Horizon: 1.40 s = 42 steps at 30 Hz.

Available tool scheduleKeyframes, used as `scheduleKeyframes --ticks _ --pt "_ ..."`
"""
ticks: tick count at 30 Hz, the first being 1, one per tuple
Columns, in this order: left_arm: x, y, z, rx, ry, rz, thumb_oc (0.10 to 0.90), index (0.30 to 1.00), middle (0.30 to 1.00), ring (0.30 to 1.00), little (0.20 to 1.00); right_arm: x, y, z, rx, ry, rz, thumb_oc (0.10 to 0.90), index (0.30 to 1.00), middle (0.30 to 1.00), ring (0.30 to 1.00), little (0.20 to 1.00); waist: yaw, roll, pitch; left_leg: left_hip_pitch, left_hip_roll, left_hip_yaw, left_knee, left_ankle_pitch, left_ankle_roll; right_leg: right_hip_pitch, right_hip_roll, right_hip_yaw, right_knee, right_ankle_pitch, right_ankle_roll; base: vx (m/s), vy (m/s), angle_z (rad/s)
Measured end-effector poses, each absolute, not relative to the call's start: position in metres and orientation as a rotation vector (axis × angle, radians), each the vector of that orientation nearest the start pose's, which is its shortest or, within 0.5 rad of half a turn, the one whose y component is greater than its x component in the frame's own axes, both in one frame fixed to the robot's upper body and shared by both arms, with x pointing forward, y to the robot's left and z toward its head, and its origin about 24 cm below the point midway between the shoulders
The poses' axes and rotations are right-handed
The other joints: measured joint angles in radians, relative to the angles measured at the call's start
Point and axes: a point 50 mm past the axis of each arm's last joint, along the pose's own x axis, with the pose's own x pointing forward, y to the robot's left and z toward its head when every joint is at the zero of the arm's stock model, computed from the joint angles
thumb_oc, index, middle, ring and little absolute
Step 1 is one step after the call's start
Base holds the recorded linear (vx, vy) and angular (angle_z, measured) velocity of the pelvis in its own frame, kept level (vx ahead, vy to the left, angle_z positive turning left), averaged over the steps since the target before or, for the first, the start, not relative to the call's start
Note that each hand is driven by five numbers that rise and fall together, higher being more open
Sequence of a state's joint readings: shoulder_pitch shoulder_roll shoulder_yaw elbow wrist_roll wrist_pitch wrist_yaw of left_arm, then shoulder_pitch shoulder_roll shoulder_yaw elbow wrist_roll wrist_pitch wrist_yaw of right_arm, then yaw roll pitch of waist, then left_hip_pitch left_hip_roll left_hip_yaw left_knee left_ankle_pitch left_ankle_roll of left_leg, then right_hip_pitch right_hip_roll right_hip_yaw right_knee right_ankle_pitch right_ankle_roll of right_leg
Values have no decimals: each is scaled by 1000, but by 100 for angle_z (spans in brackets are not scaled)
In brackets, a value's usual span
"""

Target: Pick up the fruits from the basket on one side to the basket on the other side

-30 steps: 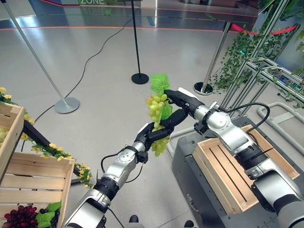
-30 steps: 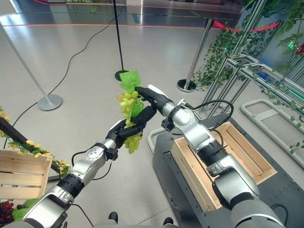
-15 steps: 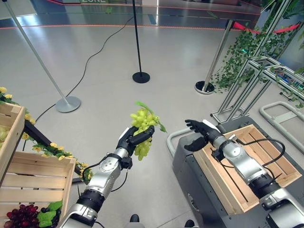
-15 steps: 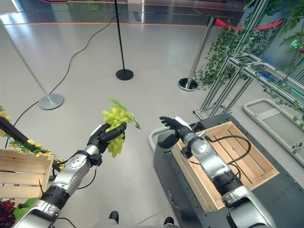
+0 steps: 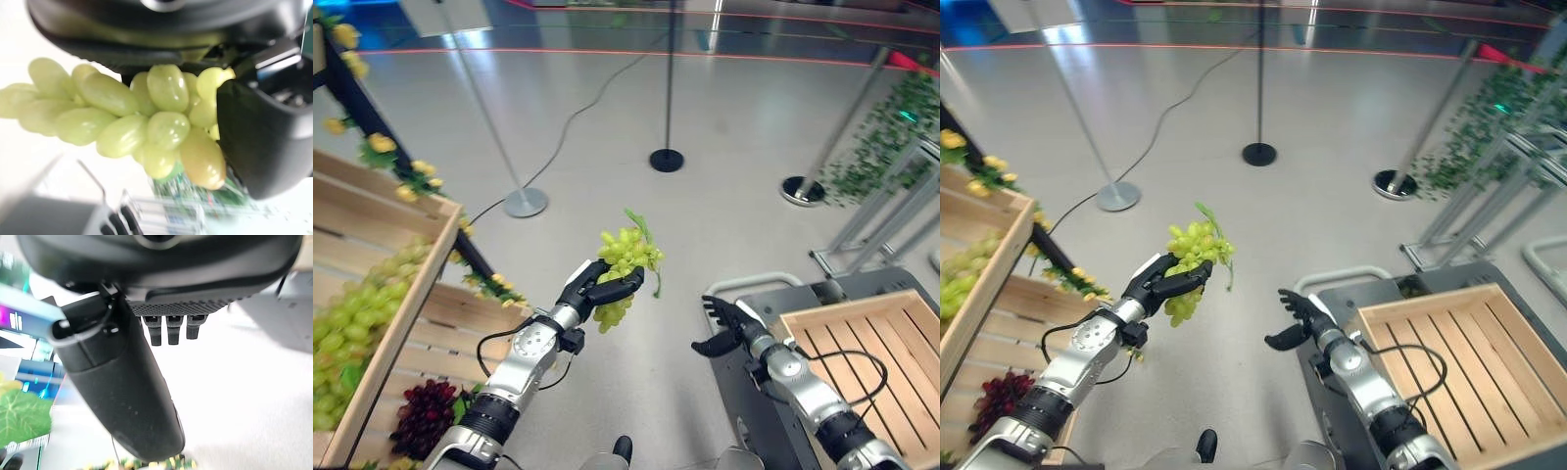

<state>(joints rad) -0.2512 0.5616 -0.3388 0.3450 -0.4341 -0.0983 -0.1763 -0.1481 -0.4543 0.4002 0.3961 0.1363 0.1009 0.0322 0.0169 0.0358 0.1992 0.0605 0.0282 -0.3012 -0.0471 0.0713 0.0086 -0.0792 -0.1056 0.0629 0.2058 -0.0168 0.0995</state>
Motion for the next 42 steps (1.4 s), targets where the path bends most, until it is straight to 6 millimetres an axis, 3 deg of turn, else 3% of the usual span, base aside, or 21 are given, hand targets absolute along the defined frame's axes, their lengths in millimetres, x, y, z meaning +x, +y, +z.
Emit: scheduleKeyframes --ticks 1,2,3,4,5,6,9,10,11,12,14,16,17,19,20,21,24,31,34,38,42 --pt "294 196 37 193 137 -376 400 300 300 300 300 253 -190 -34 -424 463 272 800 900 900 900 900 -26 10 6 -19 8 -72 4 -1 -6 26 56 102 -102 3 4 60 -223 154" --pt "298 194 39 199 134 -389 400 300 300 300 300 252 -193 -36 -412 476 263 800 900 900 900 900 -37 8 6 -34 1 -127 1 -1 -6 35 85 139 -158 4 5 92 -365 214" --pt "302 191 44 215 122 -418 400 300 300 300 300 250 -195 -39 -404 492 253 800 900 900 900 900 -48 -26 6 -56 -11 -158 -13 0 -6 51 94 189 -218 4 -1 55 -379 241" --pt "302 179 42 180 115 -439 400 300 300 300 300 249 -203 -40 -417 508 235 800 900 900 900 900 -62 -26 9 -47 -1 -178 -37 -7 -4 49 107 164 -180 40 -4 48 -393 205" --pt "300 173 40 166 114 -453 400 300 300 300 300 249 -207 -40 -427 513 230 800 900 900 900 900 -52 -20 11 -42 16 -171 -39 -14 8 47 112 140 -173 31 -16 28 -351 128" --pt "291 167 36 160 119 -484 400 300 300 300 300 254 -210 -33 -443 491 225 800 900 900 900 900 -10 -9 11 -20 47 -100 0 -15 -9 62 130 110 -172 33 -44 30 -297 65" --pt "286 154 37 147 101 -538 400 300 300 300 300 261 -219 -22 -445 456 192 800 900 900 900 900 -1 -11 14 -25 78 25 3 12 -46 84 145 24 -184 30 -72 -29 -227 82" --pt "285 148 40 136 85 -564 400 300 300 300 300 260 -224 -20 -429 450 168 800 900 900 900 900 -1 -34 28 -41 61 78 35 41 -89 109 128 -22 -195 28 -81 -120 -70 108" --pt "284 142 42 127 75 -597 400 300 300 300 300 255 -229 -22 -409 460 149 800 900 900 900 900 -12 -52 37 -56 40 134 58 66 -103 143 107 -82 -217 25 -91 -121 -52 126" --pt "283 139 42 122 70 -611 400 300 300 300 300 252 -231 -24 -394 469 140 800 900 900 900 900 -16 -59 40 -59 38 172 73 65 -100 157 101 -110 -226 25 -99 -133 -26 134" --pt "284 136 46 119 47 -635 400 300 300 300 300 247 -230 -28 -348 482 128 800 900 900 900 900 -36 -98 56 -77 40 334 199 15 -51 184 61 -184 -242 13 -112 -83 52 102" --pt "286 134 50 123 34 -645 400 300 300 300 300 249 -229 -27 -322 475 121 800 900 900 900 900 -64 -103 58 -63 55 408 227 -12 -53 176 35 -234 -243 17 -96 -15 111 85" --pt "288 133 52 126 26 -651 400 300 300 300 300 250 -227 -28 -312 475 117 800 900 900 900 900 -86 -95 57 -26 60 432 177 -15 -57 177 32 -245 -241 14 -89 14 106 72" --pt "293 130 61 139 -1 -675 400 300 300 300 300 249 -224 -32 -294 484 110 800 900 900 900 900 -102 -65 50 78 78 443 -22 -4 -70 180 43 -278 -244 13 -74 -6 40 52" --pt "299 125 70 147 -35 -693 400 300 300 300 300 248 -224 -33 -289 487 104 800 900 900 900 900 -106 -38 52 99 88 422 -45 10 -88 179 58 -292 -245 15 -65 -29 -4 50" --pt "302 122 76 151 -55 -701 400 300 300 300 300 248 -223 -33 -283 488 103 800 900 900 900 900 -106 -29 53 95 93 418 -43 -9 -91 179 62 -299 -246 17 -58 -34 -12 41" --pt "300 116 99 175 -142 -756 400 300 300 300 300 241 -210 -44 -205 514 94 800 900 900 900 900 -83 -32 50 90 64 380 -42 -28 -72 207 33 -300 -294 44 -16 -20 -18 30" --pt "287 115 125 251 -225 -850 400 300 300 300 300 233 -186 -58 -150 551 126 800 900 900 900 900 -28 -23 24 86 35 367 -43 -38 -48 210 3 -295 -295 58 6 0 -2 9" --pt "288 119 128 269 -235 -817 400 300 300 300 300 230 -189 -62 -156 572 117 800 900 900 900 900 -22 -17 -22 78 38 358 -43 -38 -48 210 6 -301 -295 56 4 -5 -17 5" --pt "291 132 141 406 -298 -705 400 300 300 300 300 229 -192 -64 -164 584 110 800 900 900 900 900 -21 -13 -36 77 45 355 -43 -36 -50 211 13 -304 -295 54 1 -1 -5 3" --pt "294 159 171 639 -395 -552 400 300 300 300 300 221 -202 -73 -183 644 86 800 900 900 900 900 0 -10 -39 68 53 329 -42 -27 -59 211 22 -327 -295 50 -5 -8 -12 16"
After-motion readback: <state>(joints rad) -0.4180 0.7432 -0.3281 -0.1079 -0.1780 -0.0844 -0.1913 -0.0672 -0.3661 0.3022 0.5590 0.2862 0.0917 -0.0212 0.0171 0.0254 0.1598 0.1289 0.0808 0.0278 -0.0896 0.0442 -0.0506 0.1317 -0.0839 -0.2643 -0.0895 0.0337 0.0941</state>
